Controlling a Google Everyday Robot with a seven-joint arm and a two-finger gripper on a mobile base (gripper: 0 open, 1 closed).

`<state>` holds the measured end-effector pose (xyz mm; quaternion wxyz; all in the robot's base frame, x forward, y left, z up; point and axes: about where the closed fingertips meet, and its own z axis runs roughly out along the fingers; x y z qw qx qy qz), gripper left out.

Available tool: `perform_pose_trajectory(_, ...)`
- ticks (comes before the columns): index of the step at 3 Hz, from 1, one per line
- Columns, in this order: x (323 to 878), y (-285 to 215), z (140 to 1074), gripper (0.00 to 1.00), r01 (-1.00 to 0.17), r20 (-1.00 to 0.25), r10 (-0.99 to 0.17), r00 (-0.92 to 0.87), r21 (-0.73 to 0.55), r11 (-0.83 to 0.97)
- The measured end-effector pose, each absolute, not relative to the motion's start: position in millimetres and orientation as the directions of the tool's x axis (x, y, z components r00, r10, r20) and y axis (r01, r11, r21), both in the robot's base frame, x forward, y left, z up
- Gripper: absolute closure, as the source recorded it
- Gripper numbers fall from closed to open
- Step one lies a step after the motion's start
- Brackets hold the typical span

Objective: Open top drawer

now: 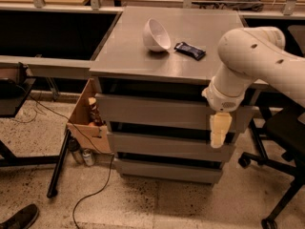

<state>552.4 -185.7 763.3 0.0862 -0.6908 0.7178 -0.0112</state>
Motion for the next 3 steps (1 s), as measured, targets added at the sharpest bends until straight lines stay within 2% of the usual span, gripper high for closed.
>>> perform_pose_trajectory(3, 625.2, -176.5, 710.4, 0.0, -0.977, -0.151, -0.971, -0.186, -0.075, 0.199)
